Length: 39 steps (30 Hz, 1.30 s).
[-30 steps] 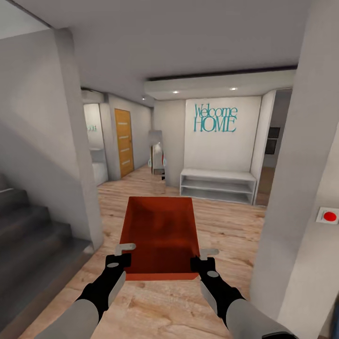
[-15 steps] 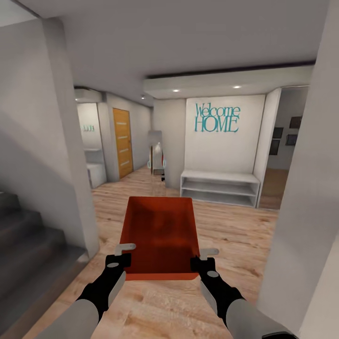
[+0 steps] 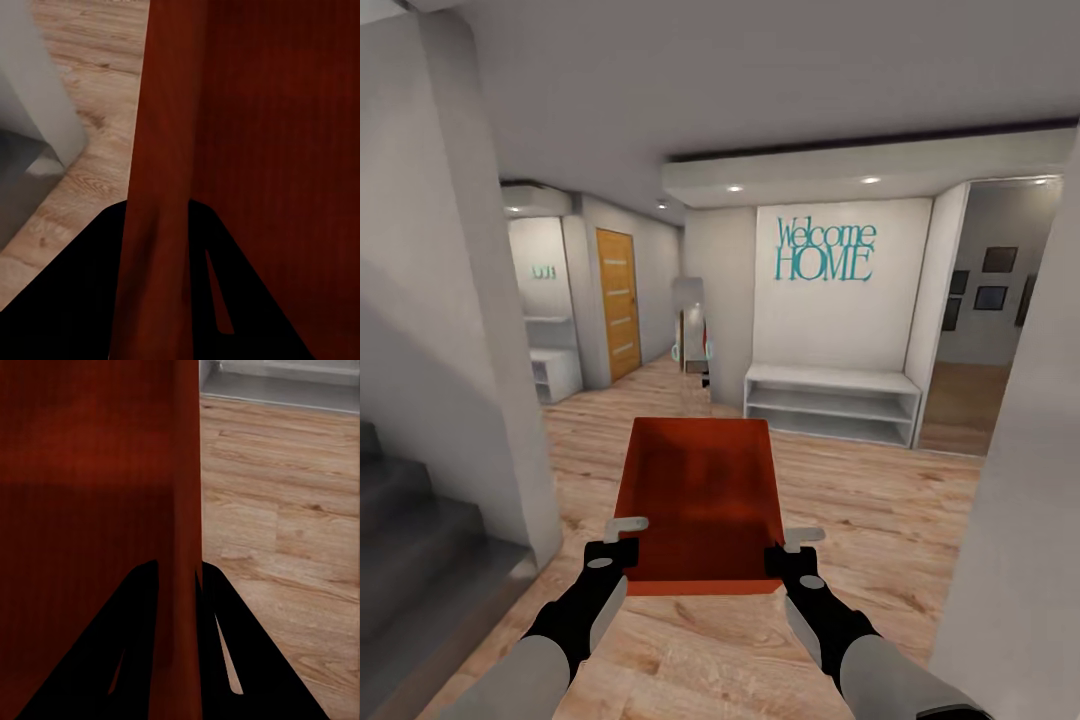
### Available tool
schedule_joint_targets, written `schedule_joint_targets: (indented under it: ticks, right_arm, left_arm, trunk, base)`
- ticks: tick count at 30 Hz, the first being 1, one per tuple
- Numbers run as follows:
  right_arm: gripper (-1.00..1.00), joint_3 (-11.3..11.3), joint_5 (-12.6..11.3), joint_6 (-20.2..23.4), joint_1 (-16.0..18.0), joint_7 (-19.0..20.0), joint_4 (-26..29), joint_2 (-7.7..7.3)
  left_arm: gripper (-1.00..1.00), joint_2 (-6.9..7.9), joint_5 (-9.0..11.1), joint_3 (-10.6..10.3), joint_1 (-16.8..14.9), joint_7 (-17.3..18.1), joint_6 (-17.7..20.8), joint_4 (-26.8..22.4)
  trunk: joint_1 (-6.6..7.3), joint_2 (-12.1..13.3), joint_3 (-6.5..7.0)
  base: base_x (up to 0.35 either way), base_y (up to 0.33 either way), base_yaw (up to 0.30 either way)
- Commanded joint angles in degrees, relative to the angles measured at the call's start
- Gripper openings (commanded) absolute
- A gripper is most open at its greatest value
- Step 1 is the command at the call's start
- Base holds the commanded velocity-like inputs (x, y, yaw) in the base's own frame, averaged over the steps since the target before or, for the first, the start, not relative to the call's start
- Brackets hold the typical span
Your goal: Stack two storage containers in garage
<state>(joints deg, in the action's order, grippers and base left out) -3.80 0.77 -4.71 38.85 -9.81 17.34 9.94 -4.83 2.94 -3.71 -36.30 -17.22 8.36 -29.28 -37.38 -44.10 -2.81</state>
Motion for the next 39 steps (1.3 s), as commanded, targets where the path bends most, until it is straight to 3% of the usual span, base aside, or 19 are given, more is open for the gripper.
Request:
schedule_joint_targets:
  ticks: [1,39]
  right_arm:
    - [-1.00,0.0,0.4,-0.1,0.1,0.1,0.2,0.05]
    - [-1.00,0.0,0.0,0.0,0.1,0.1,0.2,0.05]
  left_arm:
    - [-1.00,-0.01,0.4,-0.2,0.0,-0.7,0.4,0.0]
    - [-1.00,0.06,0.4,-0.2,0.0,-0.7,0.5,0.0]
  trunk:
    - [-0.05,-0.1,-0.10]
    - [-0.05,-0.1,-0.10]
  base:
    - [0.323,0.000,0.000]
    - [0.323,0.000,0.000]
